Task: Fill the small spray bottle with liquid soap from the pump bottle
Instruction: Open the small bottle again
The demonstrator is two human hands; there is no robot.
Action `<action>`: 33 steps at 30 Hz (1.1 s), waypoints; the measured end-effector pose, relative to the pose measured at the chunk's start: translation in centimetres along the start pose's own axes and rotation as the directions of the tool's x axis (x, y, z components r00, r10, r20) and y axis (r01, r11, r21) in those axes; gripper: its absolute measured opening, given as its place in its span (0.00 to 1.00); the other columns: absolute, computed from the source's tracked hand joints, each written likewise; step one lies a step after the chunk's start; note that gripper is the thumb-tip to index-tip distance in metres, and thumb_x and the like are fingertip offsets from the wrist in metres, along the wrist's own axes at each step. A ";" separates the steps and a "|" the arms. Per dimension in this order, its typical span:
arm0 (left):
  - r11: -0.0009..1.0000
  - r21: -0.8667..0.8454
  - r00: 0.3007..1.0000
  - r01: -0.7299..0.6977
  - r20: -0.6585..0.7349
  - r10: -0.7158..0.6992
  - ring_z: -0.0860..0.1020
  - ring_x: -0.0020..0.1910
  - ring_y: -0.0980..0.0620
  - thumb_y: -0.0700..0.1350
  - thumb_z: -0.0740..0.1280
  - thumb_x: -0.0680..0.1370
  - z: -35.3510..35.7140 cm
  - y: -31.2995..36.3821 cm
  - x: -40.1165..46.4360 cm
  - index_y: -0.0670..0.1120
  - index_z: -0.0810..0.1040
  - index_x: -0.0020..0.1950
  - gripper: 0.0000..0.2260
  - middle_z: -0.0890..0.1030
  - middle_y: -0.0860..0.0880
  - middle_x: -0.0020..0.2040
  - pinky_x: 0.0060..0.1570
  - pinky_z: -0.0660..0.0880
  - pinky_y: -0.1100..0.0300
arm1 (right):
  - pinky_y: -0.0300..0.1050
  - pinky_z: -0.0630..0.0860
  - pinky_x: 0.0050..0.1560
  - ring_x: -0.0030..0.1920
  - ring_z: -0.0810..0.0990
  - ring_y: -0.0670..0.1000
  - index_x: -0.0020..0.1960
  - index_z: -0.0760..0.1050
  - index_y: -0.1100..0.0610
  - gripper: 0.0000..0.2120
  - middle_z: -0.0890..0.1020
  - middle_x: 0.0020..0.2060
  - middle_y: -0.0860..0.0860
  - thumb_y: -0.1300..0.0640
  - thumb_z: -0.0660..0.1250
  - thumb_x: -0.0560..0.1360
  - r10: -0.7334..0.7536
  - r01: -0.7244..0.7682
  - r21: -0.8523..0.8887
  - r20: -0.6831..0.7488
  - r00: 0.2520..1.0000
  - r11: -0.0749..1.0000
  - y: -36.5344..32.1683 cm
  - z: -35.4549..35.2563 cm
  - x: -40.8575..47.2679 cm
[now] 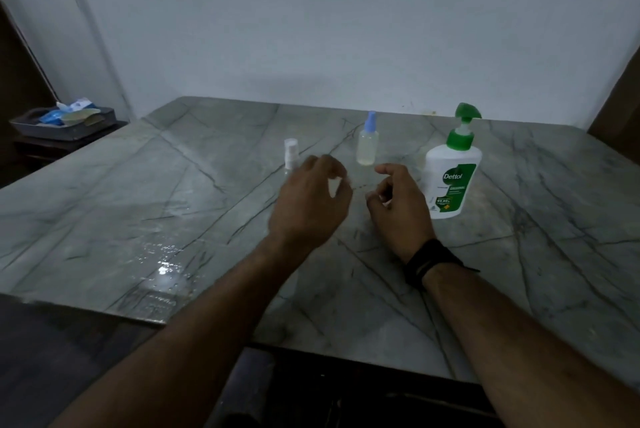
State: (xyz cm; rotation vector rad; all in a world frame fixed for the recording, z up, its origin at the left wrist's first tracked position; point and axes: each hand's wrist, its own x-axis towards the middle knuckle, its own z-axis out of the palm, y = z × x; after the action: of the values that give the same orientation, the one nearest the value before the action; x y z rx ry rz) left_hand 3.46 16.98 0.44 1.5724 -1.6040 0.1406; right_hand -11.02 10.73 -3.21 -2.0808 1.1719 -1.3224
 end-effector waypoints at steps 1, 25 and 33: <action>1.000 0.024 0.997 -0.018 -0.073 0.020 0.72 0.49 0.55 0.50 0.67 0.76 -0.8 -0.4 0.0 0.51 0.73 0.53 0.08 0.74 0.51 0.53 0.44 0.71 0.62 | 0.42 0.72 0.46 0.44 0.76 0.51 0.65 0.71 0.57 0.18 0.77 0.44 0.54 0.62 0.68 0.75 0.003 -0.003 -0.004 0.005 1.000 1.000 0.0 0.0 0.0; 0.934 -0.324 0.962 0.153 0.264 -0.066 0.79 0.50 0.62 0.53 0.69 0.76 2.2 0.3 3.5 0.51 0.77 0.63 0.16 0.82 0.56 0.54 0.51 0.77 0.62 | 0.45 0.77 0.53 0.52 0.79 0.46 0.65 0.75 0.49 0.19 0.82 0.53 0.47 0.45 0.70 0.76 0.049 -0.050 0.009 0.062 0.997 0.999 -0.5 -0.1 -0.1; 0.882 -0.462 0.976 0.096 0.216 0.007 0.75 0.58 0.66 0.47 0.62 0.81 2.7 -0.1 2.5 0.51 0.71 0.71 0.18 0.78 0.56 0.62 0.55 0.73 0.70 | 0.51 0.78 0.59 0.55 0.81 0.51 0.68 0.74 0.54 0.23 0.84 0.56 0.52 0.45 0.68 0.77 0.093 -0.091 -0.020 0.110 0.990 0.996 -0.4 -0.3 -0.1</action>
State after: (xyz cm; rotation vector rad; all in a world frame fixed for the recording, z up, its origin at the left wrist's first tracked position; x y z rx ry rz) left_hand 2.64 13.42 0.25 1.2672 -1.6077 -0.4310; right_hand -11.17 11.05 -2.83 -2.0555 1.2176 -1.1449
